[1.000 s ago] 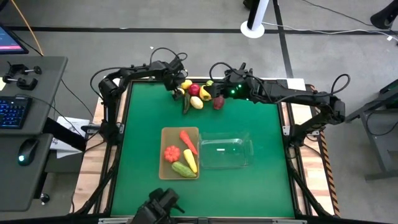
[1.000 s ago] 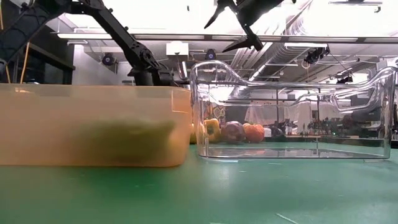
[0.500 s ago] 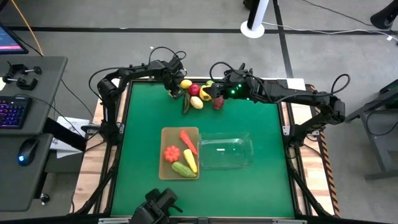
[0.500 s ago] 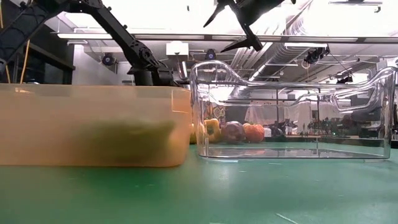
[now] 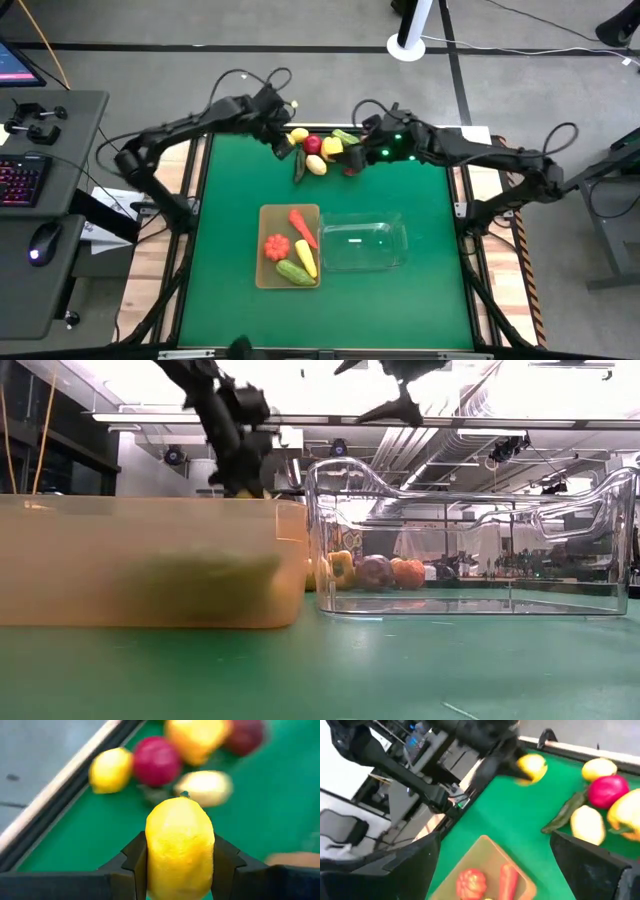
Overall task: Sort produce into baskets
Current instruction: Put the left lemon into the transparent bin, then put the green chili pepper into the orange bin
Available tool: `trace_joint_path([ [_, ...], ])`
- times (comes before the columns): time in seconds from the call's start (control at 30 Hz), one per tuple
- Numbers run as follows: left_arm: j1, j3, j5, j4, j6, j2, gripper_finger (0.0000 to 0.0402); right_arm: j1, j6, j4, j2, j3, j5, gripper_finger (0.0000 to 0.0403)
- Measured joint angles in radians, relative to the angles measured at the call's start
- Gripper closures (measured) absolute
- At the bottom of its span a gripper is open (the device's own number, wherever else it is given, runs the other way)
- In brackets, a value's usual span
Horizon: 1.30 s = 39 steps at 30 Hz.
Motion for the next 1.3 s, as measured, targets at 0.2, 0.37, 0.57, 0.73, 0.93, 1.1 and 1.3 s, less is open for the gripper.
trace_joint_path([
  [0.2, -0.262, -0.099, -0.015, 0.117, -0.245, -0.141, 0.028, 0.001, -0.053, -0.069, -0.144, 0.0, 0.013, 0.0033],
  [0.37, -0.507, -0.145, -0.118, 0.304, -0.426, -0.14, 0.0281, 0.04, -0.118, -0.106, -0.233, 0.0, 0.096, 0.0033],
  [0.57, -0.728, -0.145, -0.198, 0.518, -0.528, -0.039, 0.0281, 0.133, -0.184, -0.199, -0.276, 0.0, 0.148, 0.0033],
  [0.73, -0.807, -0.103, -0.198, 0.64, -0.561, 0.057, 0.0257, 0.214, -0.163, -0.259, -0.292, 0.0, 0.191, 0.0033],
  [0.93, -0.817, 0.029, -0.188, 0.597, -0.53, 0.163, 0.0169, 0.317, -0.138, -0.277, -0.298, 0.0, 0.28, 0.0033],
  [1.1, -0.795, 0.114, -0.132, 0.553, -0.459, 0.189, 0.0122, 0.378, -0.142, -0.288, -0.298, 0.0, 0.366, 0.0033],
  [1.3, -0.674, 0.218, -0.217, 0.272, -0.368, 0.121, 0.0108, 0.379, -0.078, -0.308, -0.303, 0.0, 0.468, 0.0033],
])
